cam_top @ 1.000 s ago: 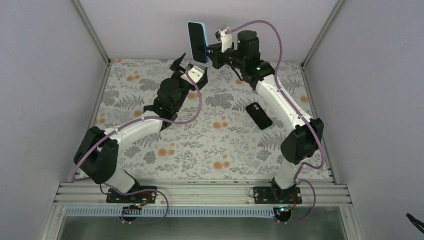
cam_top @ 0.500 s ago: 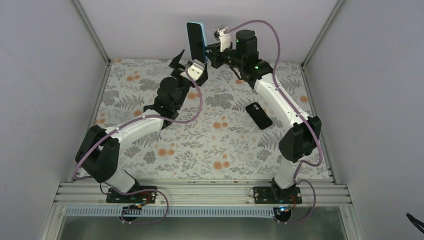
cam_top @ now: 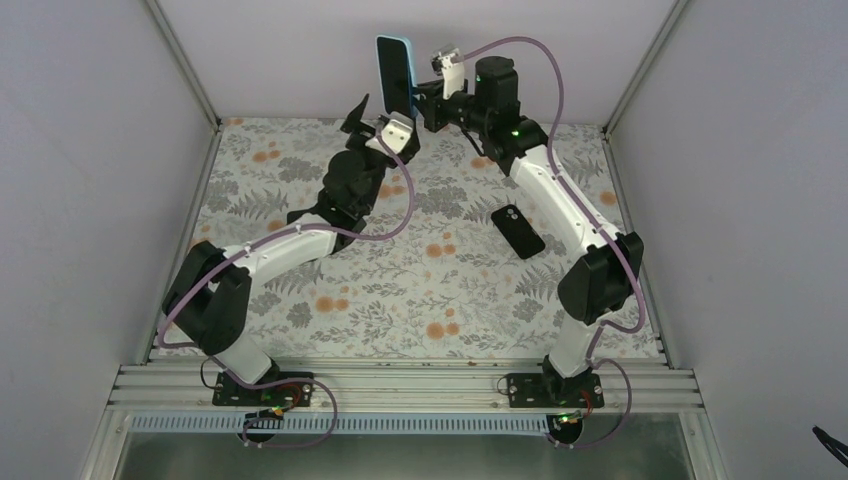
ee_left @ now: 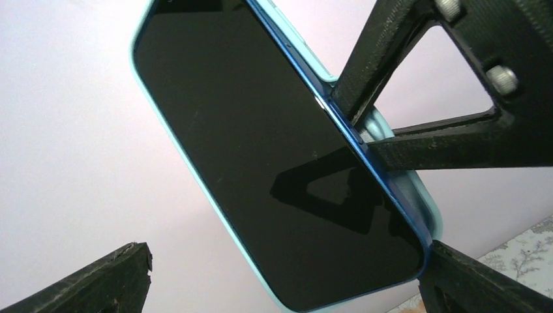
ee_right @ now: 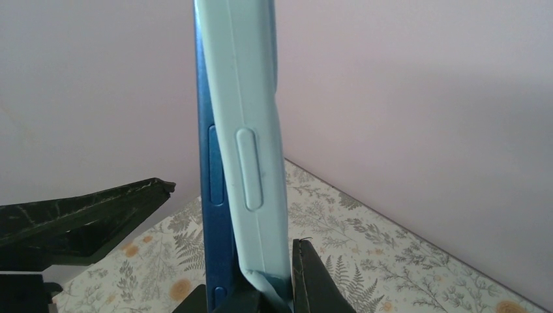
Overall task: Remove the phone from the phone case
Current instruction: Remove the phone case from the phone.
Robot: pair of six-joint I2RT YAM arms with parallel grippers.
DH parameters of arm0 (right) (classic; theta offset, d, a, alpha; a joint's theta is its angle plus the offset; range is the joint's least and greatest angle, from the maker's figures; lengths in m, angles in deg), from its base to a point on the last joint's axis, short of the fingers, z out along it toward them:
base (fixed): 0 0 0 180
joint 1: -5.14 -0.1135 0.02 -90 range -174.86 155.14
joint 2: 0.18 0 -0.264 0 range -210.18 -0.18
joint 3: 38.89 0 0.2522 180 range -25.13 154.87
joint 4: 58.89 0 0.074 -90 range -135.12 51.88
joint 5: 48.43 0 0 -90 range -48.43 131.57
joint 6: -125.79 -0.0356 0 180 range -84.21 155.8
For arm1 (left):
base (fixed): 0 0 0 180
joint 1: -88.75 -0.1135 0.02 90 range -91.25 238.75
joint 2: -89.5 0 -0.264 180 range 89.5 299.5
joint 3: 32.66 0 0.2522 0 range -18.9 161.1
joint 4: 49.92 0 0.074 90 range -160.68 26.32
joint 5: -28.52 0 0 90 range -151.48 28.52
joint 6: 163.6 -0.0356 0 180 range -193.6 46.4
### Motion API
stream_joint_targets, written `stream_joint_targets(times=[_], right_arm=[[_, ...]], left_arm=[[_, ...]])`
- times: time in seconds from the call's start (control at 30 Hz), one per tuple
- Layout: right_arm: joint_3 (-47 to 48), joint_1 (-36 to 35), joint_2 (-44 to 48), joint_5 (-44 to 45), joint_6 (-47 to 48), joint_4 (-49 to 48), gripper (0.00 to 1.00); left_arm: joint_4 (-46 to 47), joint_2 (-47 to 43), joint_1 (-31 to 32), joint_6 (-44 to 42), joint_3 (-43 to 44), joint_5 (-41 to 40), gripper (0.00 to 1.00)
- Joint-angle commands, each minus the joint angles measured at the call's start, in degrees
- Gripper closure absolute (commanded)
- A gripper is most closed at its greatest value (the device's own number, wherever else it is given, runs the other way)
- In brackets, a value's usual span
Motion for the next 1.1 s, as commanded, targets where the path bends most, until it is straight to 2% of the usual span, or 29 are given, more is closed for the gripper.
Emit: stream_joint_targets(times=[0.0,0.1,0.2,0.33,0.53,0.63,0.73,0.83,1.07], right_arm=[[2.14,-0.63,0.41,-2.18,-1.20,-3.22,0.97],[1.54,-0.55,0.58,-1.10,-0.62,-2.58,0.97],[0.58,-0.36,0.72,-0.85,-0.12,-2.49,0.97],[0.32,-0.07,0.30,-2.84,-0.09,-2.25,0.97],[-0.32,0.09,-0.80,-7.66,0.52,-2.43,0.97],[-0.26,0.10,-2.21,-13.42,0.46,-2.20,0.97],[0.13,0.13,-3.94,-21.08,1.44,-1.16,0.97],[-0.21,0.17,-4.72,-24.56,3.43,0.90,0.97],[-4.37,0.46,-2.74,-30.44,4.82,0.44,0.97]], left_arm=[[5.85,1.12,-0.16,-1.17,2.99,-8.13,0.00],[13.16,1.94,-0.14,-5.21,3.11,-14.01,0.03],[25.72,2.92,-0.14,-13.40,2.13,-17.89,0.14],[39.21,4.48,-0.15,-21.87,1.24,-17.84,0.33],[51.85,7.36,0.22,-30.90,0.06,-13.92,0.45],[60.16,10.67,0.79,-37.22,1.05,-12.27,0.49],[60.87,12.16,0.74,-38.86,3.07,-13.68,0.58],[60.90,11.98,0.71,-39.85,3.41,-13.18,0.65],[60.91,12.19,-1.19,-41.17,4.77,-13.53,0.67]])
